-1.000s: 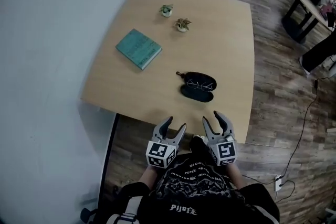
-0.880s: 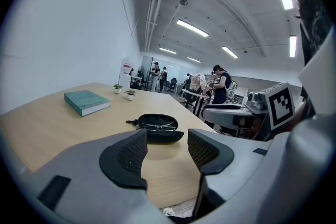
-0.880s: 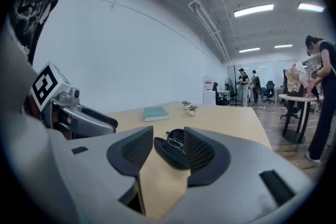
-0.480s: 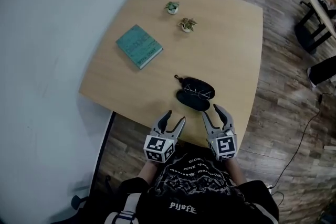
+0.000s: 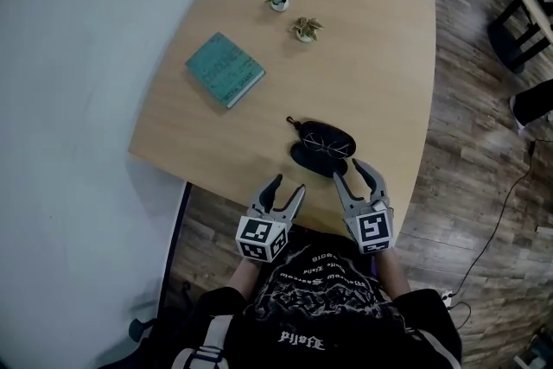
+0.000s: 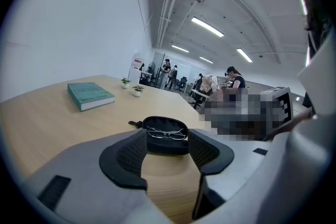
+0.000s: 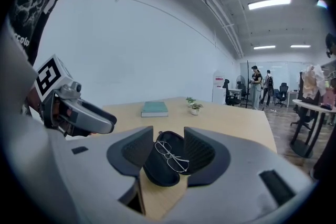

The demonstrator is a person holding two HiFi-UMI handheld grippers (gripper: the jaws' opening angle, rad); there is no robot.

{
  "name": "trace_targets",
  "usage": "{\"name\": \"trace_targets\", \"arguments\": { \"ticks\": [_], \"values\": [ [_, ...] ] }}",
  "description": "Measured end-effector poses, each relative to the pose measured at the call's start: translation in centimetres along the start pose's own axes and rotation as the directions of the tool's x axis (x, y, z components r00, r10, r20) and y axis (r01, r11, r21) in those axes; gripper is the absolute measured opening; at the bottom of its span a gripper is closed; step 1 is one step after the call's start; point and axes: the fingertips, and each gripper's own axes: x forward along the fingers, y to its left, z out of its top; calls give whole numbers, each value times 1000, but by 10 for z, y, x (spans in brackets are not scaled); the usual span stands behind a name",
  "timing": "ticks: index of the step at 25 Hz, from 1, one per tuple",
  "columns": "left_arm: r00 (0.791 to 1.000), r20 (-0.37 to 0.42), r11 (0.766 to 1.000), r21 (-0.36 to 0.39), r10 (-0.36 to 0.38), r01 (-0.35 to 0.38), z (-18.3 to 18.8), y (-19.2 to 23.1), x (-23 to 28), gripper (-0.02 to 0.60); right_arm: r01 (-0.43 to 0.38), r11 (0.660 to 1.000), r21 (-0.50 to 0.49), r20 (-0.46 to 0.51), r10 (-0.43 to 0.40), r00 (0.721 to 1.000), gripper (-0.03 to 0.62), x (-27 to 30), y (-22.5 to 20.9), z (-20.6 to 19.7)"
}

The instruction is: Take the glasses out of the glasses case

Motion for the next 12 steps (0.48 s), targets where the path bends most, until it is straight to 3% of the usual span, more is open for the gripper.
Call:
{"name": "trace_targets", "arguments": {
  "ticks": [6, 12],
  "values": [
    [1000, -12, 1000, 26, -14, 15, 6, 9, -2, 247, -9, 1000, -29, -23, 8, 1000, 195, 11, 1, 3],
    [1000, -23, 1000, 16, -21, 21, 2, 18, -4, 247, -88, 987, -134, -72, 78, 994, 195, 33, 13, 11]
  ]
}}
